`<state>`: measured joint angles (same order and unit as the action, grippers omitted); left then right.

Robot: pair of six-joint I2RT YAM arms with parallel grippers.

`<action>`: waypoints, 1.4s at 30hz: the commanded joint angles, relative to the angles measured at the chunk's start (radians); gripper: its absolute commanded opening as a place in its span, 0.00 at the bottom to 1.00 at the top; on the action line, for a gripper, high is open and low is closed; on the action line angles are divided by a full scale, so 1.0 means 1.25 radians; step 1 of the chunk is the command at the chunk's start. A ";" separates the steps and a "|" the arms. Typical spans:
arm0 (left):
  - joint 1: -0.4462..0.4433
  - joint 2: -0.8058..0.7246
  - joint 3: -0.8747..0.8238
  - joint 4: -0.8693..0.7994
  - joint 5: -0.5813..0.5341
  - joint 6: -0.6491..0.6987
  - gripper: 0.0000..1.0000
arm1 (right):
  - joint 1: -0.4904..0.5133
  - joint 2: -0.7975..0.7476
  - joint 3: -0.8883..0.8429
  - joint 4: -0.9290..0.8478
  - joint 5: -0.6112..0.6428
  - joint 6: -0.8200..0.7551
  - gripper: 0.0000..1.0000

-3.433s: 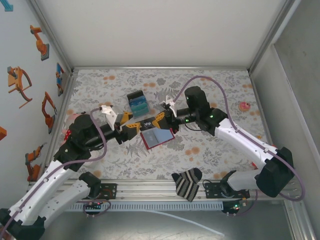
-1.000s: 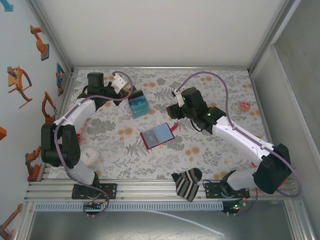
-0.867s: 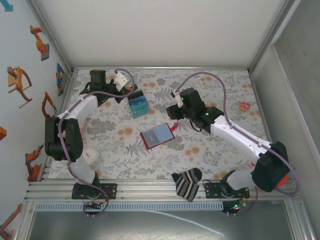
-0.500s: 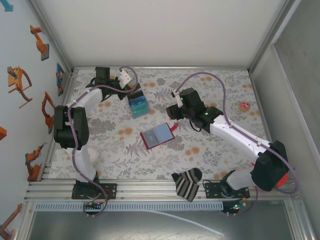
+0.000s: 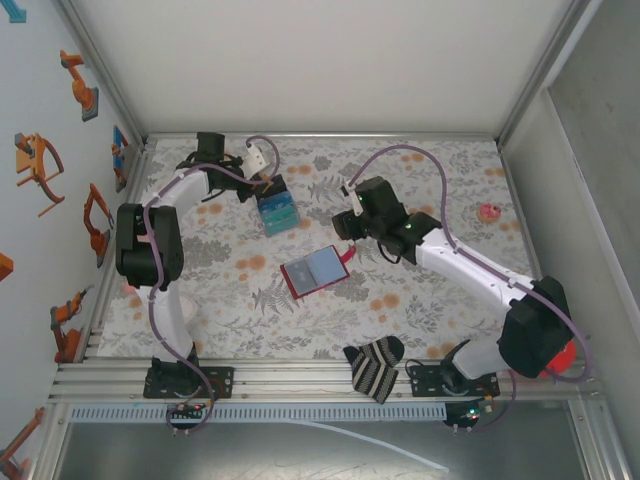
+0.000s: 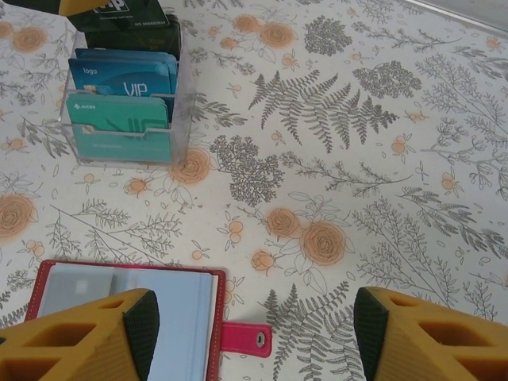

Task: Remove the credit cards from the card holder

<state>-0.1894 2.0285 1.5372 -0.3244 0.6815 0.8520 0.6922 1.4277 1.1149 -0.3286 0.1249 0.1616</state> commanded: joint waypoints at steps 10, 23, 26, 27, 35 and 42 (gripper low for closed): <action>-0.004 0.036 0.027 -0.044 0.026 0.028 0.21 | 0.001 0.021 0.025 -0.007 -0.001 0.017 0.66; -0.018 -0.103 -0.046 0.043 0.023 -0.079 0.60 | 0.005 0.045 0.029 -0.054 -0.029 0.029 0.52; -0.020 -0.187 -0.145 0.165 0.002 -0.170 0.77 | 0.013 0.043 0.014 -0.060 -0.038 0.035 0.49; -0.022 -0.218 -0.185 0.207 -0.010 -0.208 0.85 | 0.017 0.042 0.008 -0.060 -0.041 0.036 0.49; -0.101 -0.471 -0.517 0.457 -0.241 -0.433 0.97 | 0.058 0.051 -0.005 -0.076 -0.080 0.037 0.39; -0.181 -0.663 -0.738 0.527 -0.409 -0.633 0.97 | 0.121 0.122 0.017 -0.088 -0.127 0.036 0.29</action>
<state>-0.3946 1.2827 0.6758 0.2504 0.2996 0.2211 0.8158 1.5398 1.1141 -0.4133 0.0074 0.2031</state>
